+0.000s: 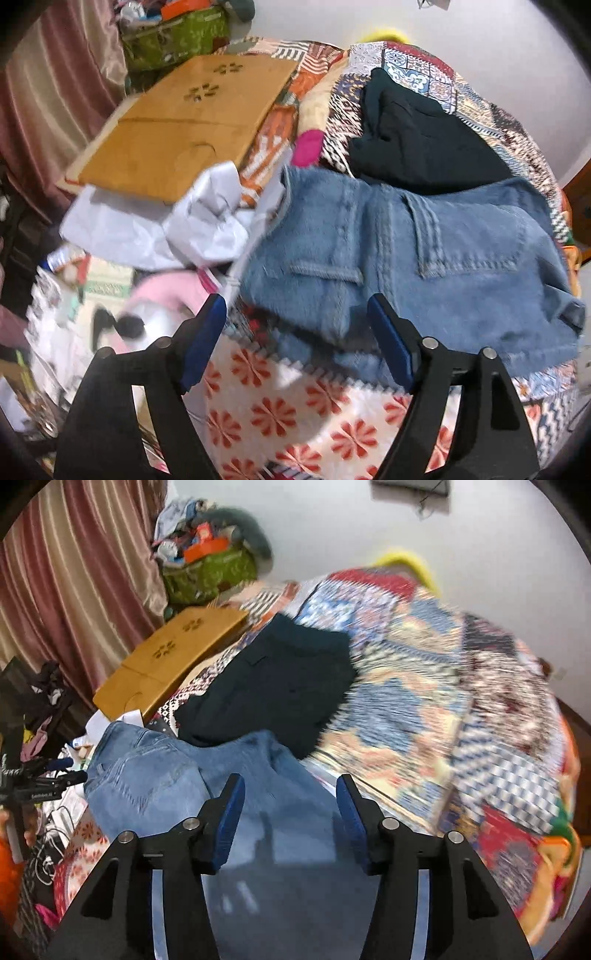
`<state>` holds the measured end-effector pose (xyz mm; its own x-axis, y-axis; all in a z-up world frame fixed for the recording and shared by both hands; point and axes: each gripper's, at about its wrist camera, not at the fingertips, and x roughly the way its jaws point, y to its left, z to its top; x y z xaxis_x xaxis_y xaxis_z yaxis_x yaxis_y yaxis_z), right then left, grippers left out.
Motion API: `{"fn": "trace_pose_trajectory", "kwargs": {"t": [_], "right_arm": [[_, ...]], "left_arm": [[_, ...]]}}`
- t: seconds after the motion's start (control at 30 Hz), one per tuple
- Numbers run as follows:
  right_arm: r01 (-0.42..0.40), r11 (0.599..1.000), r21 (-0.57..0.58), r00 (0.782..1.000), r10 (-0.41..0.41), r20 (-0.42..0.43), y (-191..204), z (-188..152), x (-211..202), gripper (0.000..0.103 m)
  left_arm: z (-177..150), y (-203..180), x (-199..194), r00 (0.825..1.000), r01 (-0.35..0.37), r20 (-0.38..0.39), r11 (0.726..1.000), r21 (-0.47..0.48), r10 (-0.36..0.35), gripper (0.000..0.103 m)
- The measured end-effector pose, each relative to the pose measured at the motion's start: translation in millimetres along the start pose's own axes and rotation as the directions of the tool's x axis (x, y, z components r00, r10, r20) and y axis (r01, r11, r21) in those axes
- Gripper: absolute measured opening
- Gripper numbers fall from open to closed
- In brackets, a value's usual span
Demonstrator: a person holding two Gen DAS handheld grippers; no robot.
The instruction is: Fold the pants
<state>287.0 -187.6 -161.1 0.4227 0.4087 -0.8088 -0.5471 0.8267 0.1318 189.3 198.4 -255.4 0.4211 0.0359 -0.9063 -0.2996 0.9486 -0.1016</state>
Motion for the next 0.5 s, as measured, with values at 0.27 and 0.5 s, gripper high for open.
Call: {"fn": "trace_pose_trajectory", "kwargs": {"t": [0.27,0.5], "right_arm": [[0.179,0.972,0.151,0.98,-0.189,0.059,-60.5,-88.9,-85.1,0.06],[0.347,0.814,0.467,0.926,-0.377,-0.03,-145.2,-191.8,-144.8,0.06]], "left_arm": [[-14.5,-15.1,22.8,0.991,0.113,-0.064,0.987,-0.113,-0.12,0.08],[-13.7,-29.5,52.3,0.977,0.145,-0.126,0.969,-0.198,-0.172,0.068]]}}
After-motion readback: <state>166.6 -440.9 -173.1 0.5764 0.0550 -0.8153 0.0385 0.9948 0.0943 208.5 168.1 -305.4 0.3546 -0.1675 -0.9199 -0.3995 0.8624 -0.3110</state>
